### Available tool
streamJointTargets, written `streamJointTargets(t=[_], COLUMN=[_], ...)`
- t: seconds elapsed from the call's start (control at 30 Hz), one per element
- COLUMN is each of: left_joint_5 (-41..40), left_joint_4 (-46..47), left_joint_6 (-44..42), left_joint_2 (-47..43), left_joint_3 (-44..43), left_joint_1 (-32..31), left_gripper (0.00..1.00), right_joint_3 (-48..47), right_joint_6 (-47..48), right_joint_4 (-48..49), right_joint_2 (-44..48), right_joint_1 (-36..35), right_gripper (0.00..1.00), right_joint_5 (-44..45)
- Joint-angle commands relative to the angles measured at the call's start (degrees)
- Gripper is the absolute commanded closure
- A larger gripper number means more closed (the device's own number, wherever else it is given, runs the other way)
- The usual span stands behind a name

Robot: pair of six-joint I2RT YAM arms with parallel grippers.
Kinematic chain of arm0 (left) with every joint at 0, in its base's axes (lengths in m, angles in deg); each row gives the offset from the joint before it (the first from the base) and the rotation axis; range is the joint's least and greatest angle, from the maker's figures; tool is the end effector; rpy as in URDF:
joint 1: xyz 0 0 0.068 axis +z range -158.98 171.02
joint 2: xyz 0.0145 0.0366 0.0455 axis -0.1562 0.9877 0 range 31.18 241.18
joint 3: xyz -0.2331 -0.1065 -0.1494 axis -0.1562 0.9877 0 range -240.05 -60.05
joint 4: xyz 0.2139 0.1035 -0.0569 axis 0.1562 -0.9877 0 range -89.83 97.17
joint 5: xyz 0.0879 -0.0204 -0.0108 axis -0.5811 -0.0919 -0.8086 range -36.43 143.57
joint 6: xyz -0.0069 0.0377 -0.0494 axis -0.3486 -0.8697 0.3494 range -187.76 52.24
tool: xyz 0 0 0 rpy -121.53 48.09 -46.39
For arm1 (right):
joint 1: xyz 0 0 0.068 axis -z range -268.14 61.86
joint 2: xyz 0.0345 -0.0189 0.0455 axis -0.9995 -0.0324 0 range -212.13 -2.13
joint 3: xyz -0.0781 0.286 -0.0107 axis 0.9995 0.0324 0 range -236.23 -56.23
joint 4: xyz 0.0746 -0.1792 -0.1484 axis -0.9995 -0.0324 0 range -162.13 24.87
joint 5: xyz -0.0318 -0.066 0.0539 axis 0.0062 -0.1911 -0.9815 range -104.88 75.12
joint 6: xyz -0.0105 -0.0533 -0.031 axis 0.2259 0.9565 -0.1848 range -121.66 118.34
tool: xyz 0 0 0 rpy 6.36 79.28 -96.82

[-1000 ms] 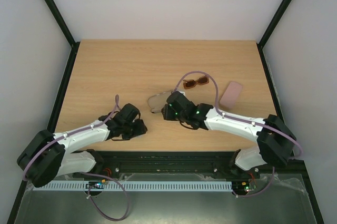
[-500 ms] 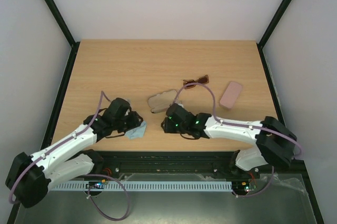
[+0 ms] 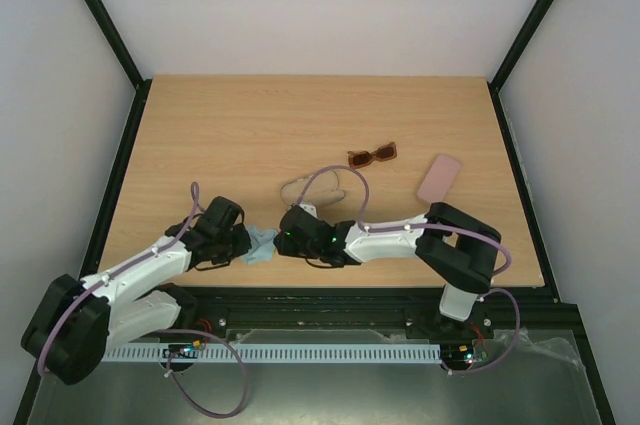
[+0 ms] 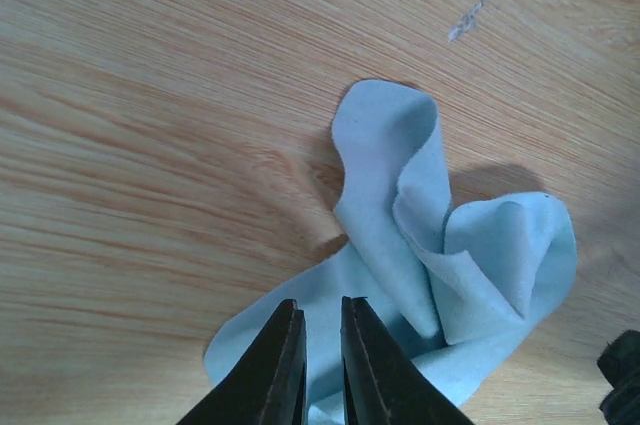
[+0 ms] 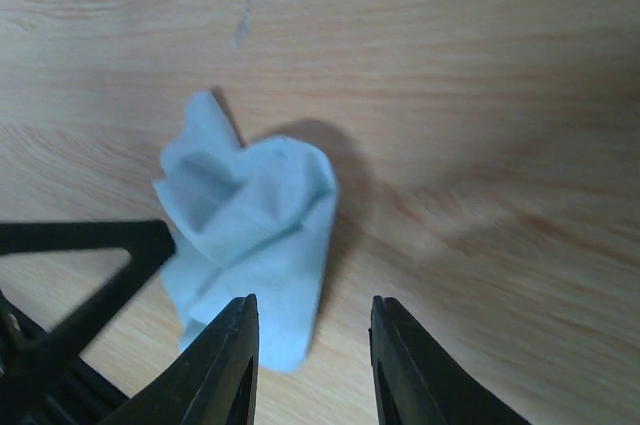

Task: Organize the sunglasses
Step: Adjust the glasses cleaning cloth at the center of the board.

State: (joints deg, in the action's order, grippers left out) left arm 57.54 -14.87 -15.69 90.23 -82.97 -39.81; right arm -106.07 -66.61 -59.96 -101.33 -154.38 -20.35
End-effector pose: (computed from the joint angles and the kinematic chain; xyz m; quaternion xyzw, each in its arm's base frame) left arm 0.1307 -0.0818 0.1725 -0.1678 0.9464 -0.2064 0.1834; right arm 0.1355 0.3188 0.1808 -0.0289 0.9199 0.3721 0.1206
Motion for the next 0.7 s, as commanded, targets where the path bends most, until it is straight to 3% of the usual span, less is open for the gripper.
streamJointTargets(t=[0.0,0.4,0.6,0.67], left_joint_5=[3.51,2.28,2.09,1.98], left_joint_4=[4.44,5.52,4.5,3.8], left_joint_6=[-2.04,-1.99,-0.99,-0.61], left_joint_2=[2.5,5.12,4.41,3.86], left_joint_3=[0.98,3.07,3.69,3.87], left_joint_1=[0.55,0.68,0.65,0.63], left_gripper=[0.86,0.86,0.85,0.85], right_joint_3=[-5.02,-7.92,-6.32,-6.3], right_joint_6=[0.04,1.44,1.4,1.97], right_joint_4=[-0.3,-2.89,-2.59,-5.16], right_joint_2=[-4.57,-9.77,-8.73,-7.53], right_joint_1=[-0.19,0.43,1.24,1.34], right_gripper=[0.71,0.79,0.98,0.99], right_joint_5=[3.43,1.24,1.11,1.95])
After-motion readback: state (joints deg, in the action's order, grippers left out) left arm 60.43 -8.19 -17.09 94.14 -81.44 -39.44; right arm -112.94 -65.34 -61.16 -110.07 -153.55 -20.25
